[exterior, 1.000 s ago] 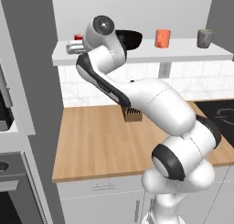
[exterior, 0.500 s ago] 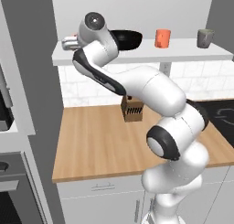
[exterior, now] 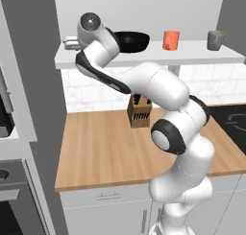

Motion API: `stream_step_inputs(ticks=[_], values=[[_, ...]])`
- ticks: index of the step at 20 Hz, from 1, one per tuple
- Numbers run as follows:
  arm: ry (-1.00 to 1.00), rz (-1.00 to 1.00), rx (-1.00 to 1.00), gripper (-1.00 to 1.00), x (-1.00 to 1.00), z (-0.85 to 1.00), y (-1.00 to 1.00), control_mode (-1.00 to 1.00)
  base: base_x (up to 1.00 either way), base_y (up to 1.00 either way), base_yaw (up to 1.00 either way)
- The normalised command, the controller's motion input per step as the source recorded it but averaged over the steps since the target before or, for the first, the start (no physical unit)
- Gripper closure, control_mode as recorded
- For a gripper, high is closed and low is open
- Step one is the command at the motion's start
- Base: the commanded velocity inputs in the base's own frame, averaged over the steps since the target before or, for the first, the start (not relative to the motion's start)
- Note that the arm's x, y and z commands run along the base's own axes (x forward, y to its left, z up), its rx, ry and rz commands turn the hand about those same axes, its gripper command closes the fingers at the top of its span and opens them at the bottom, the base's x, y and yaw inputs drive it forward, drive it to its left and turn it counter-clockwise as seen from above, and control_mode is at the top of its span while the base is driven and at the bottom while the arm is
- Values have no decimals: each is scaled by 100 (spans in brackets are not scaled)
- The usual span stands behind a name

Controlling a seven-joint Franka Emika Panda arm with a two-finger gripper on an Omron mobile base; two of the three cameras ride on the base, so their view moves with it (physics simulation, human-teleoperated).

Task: Gather all objects into one cabinet and sort the glasses and bowls to opposite sides.

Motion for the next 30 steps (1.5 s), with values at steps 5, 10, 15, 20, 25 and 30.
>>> stream_step_inputs(ticks=[5,10,15,20,25,30], values=[[0,-7,0,-100,16,-1,1,-100,0,0,0],[0,-5,0,-100,1,0,6,-100,0,0,0],[0,-2,0,-100,0,-1,0,-100,0,0,0],[0,0,0,100,2,-6,0,-100,0,0,0],[-1,0,0,100,1,-15,-10,-100,0,0,0],[-4,0,0,100,-6,-7,-7,-100,0,0,0]])
